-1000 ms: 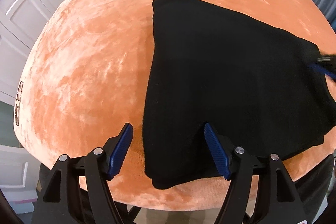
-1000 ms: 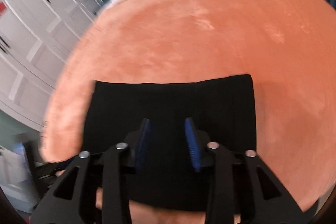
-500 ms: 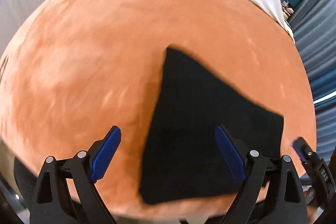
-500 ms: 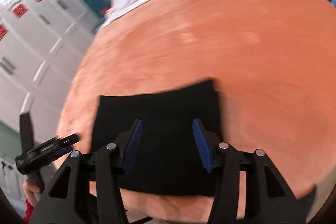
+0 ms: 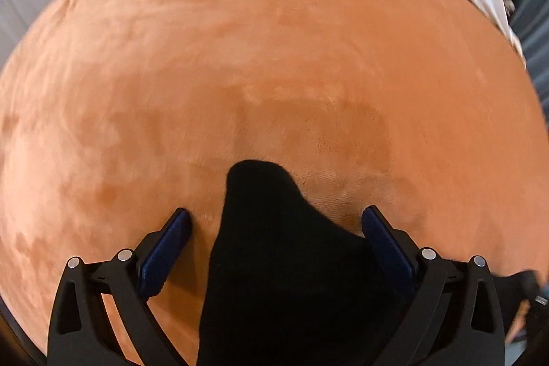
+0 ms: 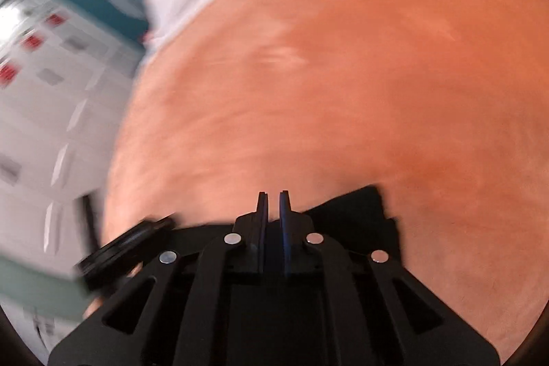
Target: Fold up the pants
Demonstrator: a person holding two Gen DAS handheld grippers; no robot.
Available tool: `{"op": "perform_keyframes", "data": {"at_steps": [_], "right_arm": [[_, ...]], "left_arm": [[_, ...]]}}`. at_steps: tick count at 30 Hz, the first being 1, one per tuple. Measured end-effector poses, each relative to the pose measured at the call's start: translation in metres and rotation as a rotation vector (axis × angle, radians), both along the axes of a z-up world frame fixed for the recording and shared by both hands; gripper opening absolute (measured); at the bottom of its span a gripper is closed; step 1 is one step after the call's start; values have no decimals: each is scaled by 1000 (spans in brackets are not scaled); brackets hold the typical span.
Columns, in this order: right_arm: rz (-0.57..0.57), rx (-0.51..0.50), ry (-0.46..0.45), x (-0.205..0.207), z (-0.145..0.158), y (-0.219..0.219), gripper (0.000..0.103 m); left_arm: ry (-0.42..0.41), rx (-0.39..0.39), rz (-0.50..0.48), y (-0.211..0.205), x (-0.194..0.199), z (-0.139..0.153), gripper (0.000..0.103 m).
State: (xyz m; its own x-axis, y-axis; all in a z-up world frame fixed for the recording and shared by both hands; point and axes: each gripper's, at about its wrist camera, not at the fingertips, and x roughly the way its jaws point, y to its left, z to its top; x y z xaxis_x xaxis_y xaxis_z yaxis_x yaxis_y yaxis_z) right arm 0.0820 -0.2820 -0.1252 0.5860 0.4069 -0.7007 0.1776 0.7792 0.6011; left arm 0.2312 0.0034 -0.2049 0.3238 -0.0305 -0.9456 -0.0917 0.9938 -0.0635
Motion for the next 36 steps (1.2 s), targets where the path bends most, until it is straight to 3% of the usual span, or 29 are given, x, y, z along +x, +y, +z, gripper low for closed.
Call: {"op": "perform_keyframes", "data": {"at_steps": [2, 3, 4, 5, 8, 9, 10, 11, 14, 17, 21, 24, 27, 30, 33, 36], "right_arm": [[69, -66, 2, -6, -7, 11, 14], [110, -131, 43, -6, -24, 14, 7], [106, -132, 40, -8, -31, 11, 0], [77, -81, 36, -11, -30, 3, 0], [11, -29, 49, -30, 5, -18, 13], [3, -38, 28, -43, 18, -24, 37], [-5, -53, 7, -60, 31, -33, 76], [-23, -80, 4, -71, 36, -39, 88], [-5, -143, 29, -98, 34, -47, 89], [2, -93, 105, -110, 8, -50, 89], [14, 73, 147, -110, -25, -38, 89], [34, 175, 180, -109, -44, -20, 89], [23, 157, 145, -115, -49, -8, 89], [-32, 243, 125, -119, -53, -18, 89], [-95, 372, 116, -119, -59, -30, 89], [-89, 376, 118, -113, -61, -24, 89]], "left_arm": [[-35, 47, -22, -8, -2, -1, 98], [-30, 46, -23, -9, -1, -1, 98], [-16, 21, -29, -7, 0, 4, 98], [-12, -21, -40, -2, -2, 13, 94], [-52, -127, -74, 27, -29, 51, 97], [-64, -146, -91, 35, -42, 62, 97], [-70, -149, -113, 46, -62, 71, 98], [-53, -131, -129, 54, -77, 73, 98], [74, -163, -166, 69, -115, 50, 98], [202, -323, -138, 78, -146, 22, 98], [153, -298, -151, 68, -153, 19, 98], [187, -375, -161, 54, -142, 14, 97], [191, -374, -174, 45, -135, 6, 97], [187, -427, -140, 49, -132, 9, 97], [180, -559, -115, 54, -127, 12, 97], [191, -650, -84, 53, -120, 5, 97]]}}
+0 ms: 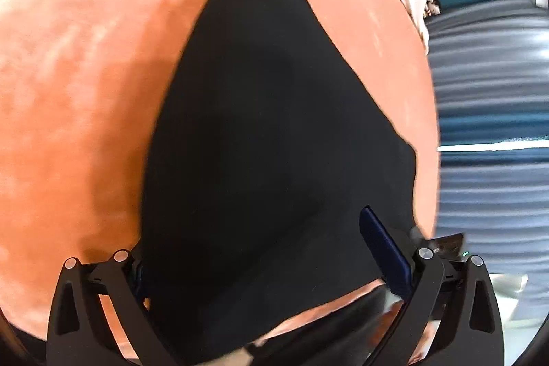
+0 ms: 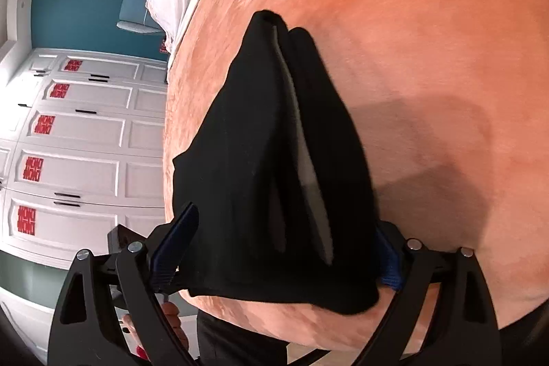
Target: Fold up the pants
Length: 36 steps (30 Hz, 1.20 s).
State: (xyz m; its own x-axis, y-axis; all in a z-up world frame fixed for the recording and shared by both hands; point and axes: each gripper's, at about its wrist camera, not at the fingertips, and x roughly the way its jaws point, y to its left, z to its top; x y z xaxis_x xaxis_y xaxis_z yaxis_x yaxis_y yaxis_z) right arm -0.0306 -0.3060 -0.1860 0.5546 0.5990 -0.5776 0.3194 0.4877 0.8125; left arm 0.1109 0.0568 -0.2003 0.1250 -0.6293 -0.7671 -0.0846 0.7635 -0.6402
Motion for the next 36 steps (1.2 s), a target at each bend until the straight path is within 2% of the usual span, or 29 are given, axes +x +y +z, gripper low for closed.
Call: {"op": "perform_keyframes", "data": {"at_steps": [2, 4, 6, 7, 8, 9, 10, 11, 12, 13, 15, 17, 20, 23, 25, 28, 31, 32, 33, 36], "right_arm": [[34, -32, 4, 6, -2, 7, 90], [51, -42, -11, 8, -2, 11, 95], [47, -38, -23, 9, -1, 13, 98], [38, -41, -20, 8, -2, 11, 98], [45, -53, -15, 10, -1, 13, 98], [58, -80, 7, 12, 0, 15, 93], [40, -96, 30, 13, -1, 14, 81], [21, -110, 53, 11, -2, 13, 73], [12, -116, 73, 10, -4, 11, 57], [14, -106, 70, 9, -6, 11, 49], [10, -77, 65, 6, -6, 10, 42], [11, -84, 60, 6, -1, 11, 39], [33, -78, 20, 5, 19, 16, 36], [74, -77, -12, -7, 42, 19, 36], [96, -80, -14, -22, 51, 19, 36], [105, -42, 49, -45, 41, 20, 36], [87, -12, 143, -62, 14, 21, 36], [69, 15, 163, -66, 8, 21, 36], [57, 30, 171, -67, 7, 20, 35], [62, 25, 108, -59, 37, 21, 34]], "left_arm": [[4, 19, -26, -1, 0, -8, 97], [-5, 19, -29, 0, -2, -7, 93], [-5, 42, -27, -3, 5, -6, 73], [2, 44, -9, 2, 5, -7, 67], [10, 26, 8, 5, 5, -8, 56], [21, -6, 25, 8, 5, -8, 45], [42, -47, 54, 15, 4, -11, 42], [54, -67, 71, 20, 2, -13, 39], [56, -73, 76, 19, 4, -13, 37], [48, -52, 71, 15, 3, -11, 36], [26, -5, 55, 4, 3, -4, 30], [16, 21, 47, -4, 4, 6, 26], [1, 0, 33, -14, 1, 27, 24], [-21, -2, -19, -14, -17, 53, 24], [-6, -4, -42, -9, -34, 61, 24], [66, 4, -35, -8, -50, 49, 24], [147, -15, 24, -5, -58, 28, 24], [159, -12, 33, -4, -58, 28, 24], [164, -45, 40, -5, -56, 34, 24], [65, -38, -14, 6, -53, 76, 24]]}}
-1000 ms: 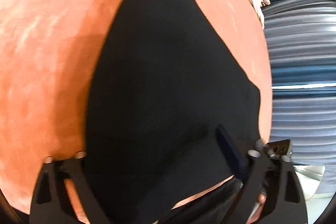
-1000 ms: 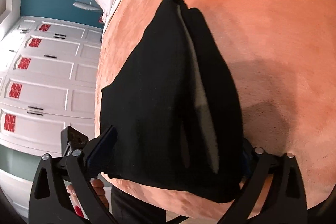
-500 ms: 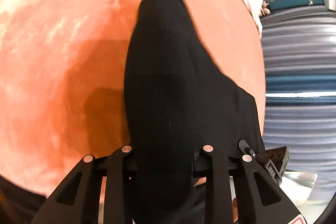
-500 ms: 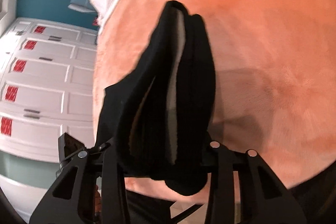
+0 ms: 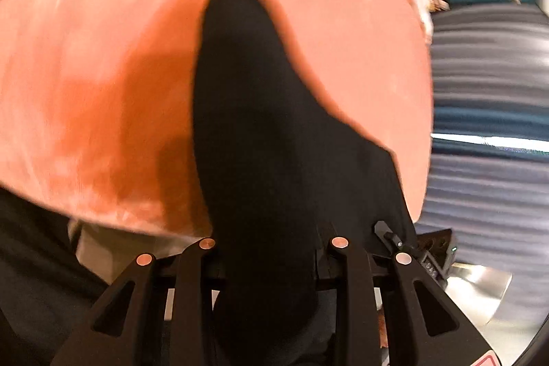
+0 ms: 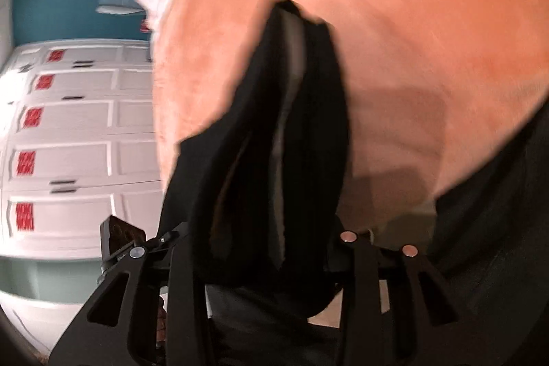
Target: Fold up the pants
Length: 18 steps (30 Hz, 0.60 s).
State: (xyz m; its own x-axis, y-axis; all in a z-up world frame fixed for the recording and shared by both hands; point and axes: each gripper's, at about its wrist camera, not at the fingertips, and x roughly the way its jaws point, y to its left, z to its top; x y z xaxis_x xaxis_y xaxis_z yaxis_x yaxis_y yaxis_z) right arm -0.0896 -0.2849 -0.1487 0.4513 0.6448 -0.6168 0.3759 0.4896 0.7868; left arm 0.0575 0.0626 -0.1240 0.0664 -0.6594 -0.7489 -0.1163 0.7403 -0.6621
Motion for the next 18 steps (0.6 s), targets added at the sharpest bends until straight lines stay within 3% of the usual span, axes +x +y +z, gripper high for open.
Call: {"op": "perform_keyframes", "data": {"at_steps": [4, 10, 18], "right_arm": [[49, -55, -190, 25, 82, 6, 33], [32, -105, -473, 42, 184, 4, 33], [-26, -185, -875, 78, 297, 7, 33]], "left_arm": [[-236, 49, -56, -16, 19, 96, 24], [-571, 89, -51, -17, 29, 215, 24], [-852, 27, 26, -7, 47, 316, 24]]}}
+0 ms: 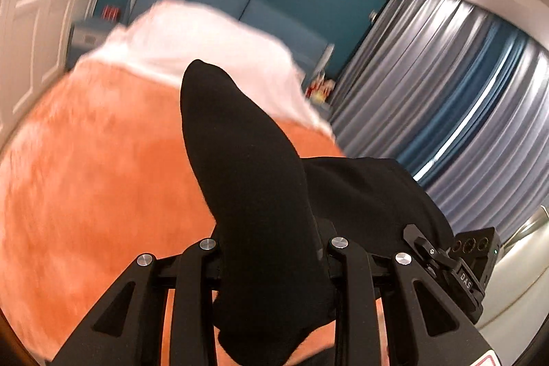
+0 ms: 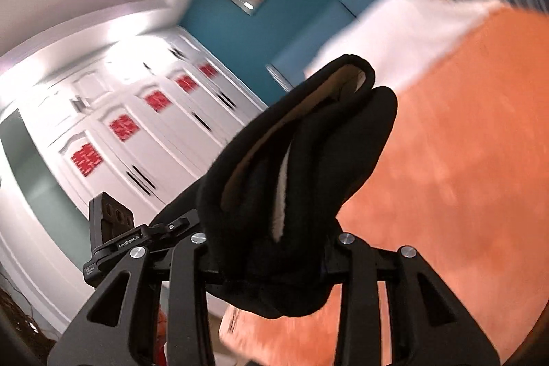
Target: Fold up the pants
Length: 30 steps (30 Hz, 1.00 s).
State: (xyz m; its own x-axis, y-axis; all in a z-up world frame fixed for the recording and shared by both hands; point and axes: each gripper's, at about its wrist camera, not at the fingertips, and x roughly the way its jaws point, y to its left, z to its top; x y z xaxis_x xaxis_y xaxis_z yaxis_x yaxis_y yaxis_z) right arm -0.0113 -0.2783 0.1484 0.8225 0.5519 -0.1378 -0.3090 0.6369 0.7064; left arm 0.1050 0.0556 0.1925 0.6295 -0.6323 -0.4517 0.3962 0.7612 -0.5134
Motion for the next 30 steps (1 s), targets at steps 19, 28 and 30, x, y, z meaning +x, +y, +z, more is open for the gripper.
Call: {"op": "perform_keyframes", "data": {"at_steps": [19, 28, 30], "right_arm": [[-25, 48, -266, 193, 50, -37, 34], [-33, 54, -58, 332, -90, -52, 34], [-34, 52, 4, 354, -129, -53, 34]], "left_arm": [[-313, 53, 82, -21, 154, 51, 26], [-160, 204, 84, -58, 295, -99, 28], [-85, 231, 76, -65, 321, -152, 28]]}}
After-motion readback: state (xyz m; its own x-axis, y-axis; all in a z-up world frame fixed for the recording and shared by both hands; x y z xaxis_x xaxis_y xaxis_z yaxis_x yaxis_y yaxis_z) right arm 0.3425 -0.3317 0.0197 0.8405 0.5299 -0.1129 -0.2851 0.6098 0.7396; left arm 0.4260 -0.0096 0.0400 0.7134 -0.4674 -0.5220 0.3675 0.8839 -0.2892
